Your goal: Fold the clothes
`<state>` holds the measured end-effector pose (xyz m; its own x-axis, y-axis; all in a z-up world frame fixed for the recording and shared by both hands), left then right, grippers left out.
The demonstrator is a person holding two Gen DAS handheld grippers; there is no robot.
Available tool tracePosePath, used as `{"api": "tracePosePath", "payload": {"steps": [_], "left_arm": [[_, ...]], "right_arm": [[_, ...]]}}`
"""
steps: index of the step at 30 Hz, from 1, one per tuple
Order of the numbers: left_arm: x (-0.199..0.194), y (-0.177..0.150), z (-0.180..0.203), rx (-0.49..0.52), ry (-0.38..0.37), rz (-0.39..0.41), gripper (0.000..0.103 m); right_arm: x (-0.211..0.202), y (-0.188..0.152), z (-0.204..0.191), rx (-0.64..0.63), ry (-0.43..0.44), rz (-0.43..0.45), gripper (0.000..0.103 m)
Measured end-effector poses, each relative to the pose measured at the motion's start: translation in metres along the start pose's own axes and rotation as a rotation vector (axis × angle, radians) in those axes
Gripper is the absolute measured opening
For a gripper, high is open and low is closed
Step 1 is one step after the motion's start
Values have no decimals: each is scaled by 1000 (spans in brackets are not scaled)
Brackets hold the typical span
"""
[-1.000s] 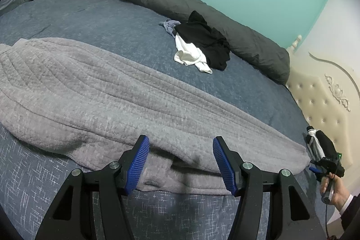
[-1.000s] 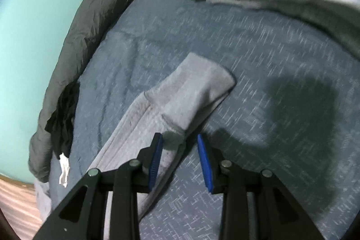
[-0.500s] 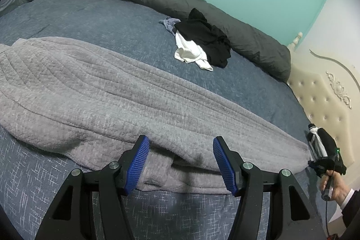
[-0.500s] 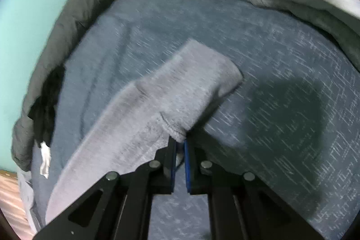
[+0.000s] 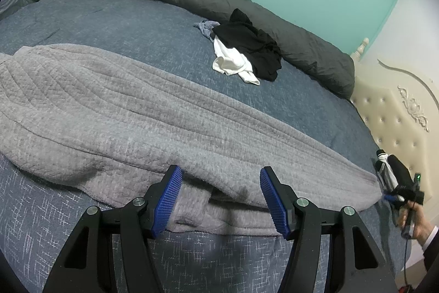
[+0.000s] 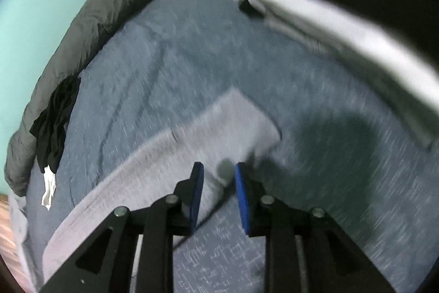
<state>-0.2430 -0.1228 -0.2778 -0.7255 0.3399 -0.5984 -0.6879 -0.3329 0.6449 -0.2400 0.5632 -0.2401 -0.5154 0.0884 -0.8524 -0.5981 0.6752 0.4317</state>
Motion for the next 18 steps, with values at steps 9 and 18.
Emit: {"api": "tracePosePath", "payload": {"steps": [9, 18], "left_arm": [[1, -1, 0, 12, 8, -2, 64], [1, -1, -8, -2, 15, -4, 64]], "right_arm": [[66, -3, -35, -112, -78, -119, 23], [31, -20, -55, -116, -22, 30, 23]]}}
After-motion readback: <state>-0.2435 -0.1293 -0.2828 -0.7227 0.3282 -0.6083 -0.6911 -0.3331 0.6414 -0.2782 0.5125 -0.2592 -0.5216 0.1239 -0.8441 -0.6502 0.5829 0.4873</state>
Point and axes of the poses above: each gripper's, at about its wrist camera, not at the fingertips, and x roughly the way its jaws point, z to its right, y to its top, the point moved 1 cm from there along x, roughly the way its jaws point, and after that the axes turned 4 degrees about -y, right-handed, at the moved point
